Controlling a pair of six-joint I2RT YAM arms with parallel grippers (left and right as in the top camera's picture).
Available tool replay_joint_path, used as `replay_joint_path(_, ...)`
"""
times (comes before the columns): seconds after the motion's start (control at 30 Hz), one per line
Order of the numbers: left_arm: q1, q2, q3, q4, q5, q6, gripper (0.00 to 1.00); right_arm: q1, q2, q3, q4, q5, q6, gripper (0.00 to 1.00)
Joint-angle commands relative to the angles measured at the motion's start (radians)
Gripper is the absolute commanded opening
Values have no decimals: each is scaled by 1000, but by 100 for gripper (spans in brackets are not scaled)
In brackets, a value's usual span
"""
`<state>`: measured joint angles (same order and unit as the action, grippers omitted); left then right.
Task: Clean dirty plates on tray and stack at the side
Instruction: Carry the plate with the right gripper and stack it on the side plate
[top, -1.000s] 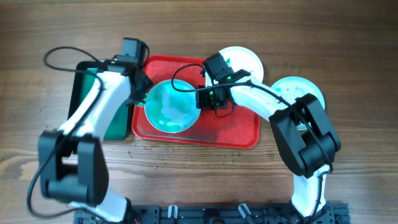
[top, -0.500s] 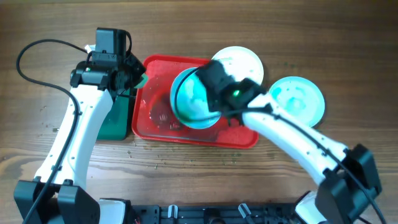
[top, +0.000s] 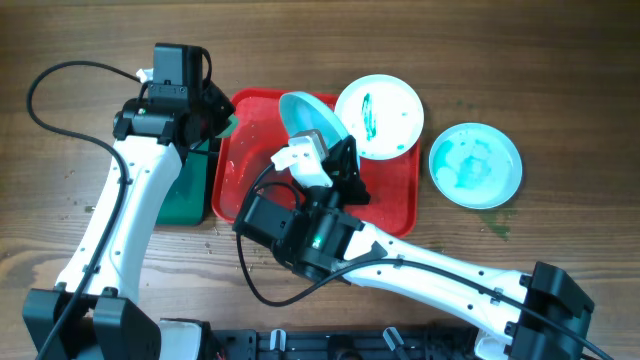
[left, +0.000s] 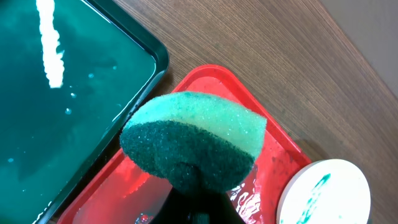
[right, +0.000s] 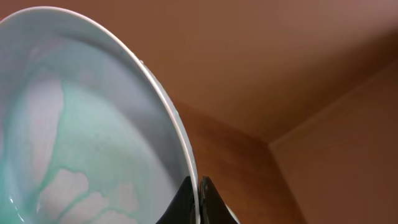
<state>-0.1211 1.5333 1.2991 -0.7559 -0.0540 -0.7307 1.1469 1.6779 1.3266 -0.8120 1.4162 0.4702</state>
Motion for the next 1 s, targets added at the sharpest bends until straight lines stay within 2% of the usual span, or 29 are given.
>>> replay_joint_path(0.0,6,8,8,5,4,19,4,2,-15,4,12,105,1,4)
replay_joint_path(0.13,6,8,8,6,4,19,4,-1,-15,4,23,99,37,4)
replay_joint_path(0.17,6,8,8,8,4,19,4,-6,-15,4,35,39,24,4)
replay_joint_path(0.27,6,8,8,12,5,19,4,-48,-18,4,33,-222,2,4)
replay_joint_path(0.33,6,8,8,11,5,19,4,-106,-39,6,38,-457,2,4)
replay_joint_path(0.4,6,8,8,11,5,19,4,-194,-90,29,40,-773,-63,4)
replay_joint_path(0.53,5,17,8,11,5,19,4,-435,-192,35,15,-1132,-42,4)
replay_joint_path(0.63,5,26,8,8,5,19,4,-718,-256,35,-62,-1374,48,4)
replay_joint_path(0.7,5,32,8,8,5,19,4,-882,-271,35,-100,-1481,54,4)
replay_joint_path(0.8,5,52,8,8,5,19,4,-1186,-270,15,-180,-1514,31,4)
replay_joint_path(0.97,5,79,8,9,5,19,4,-1489,-266,-171,-137,-1485,19,4)
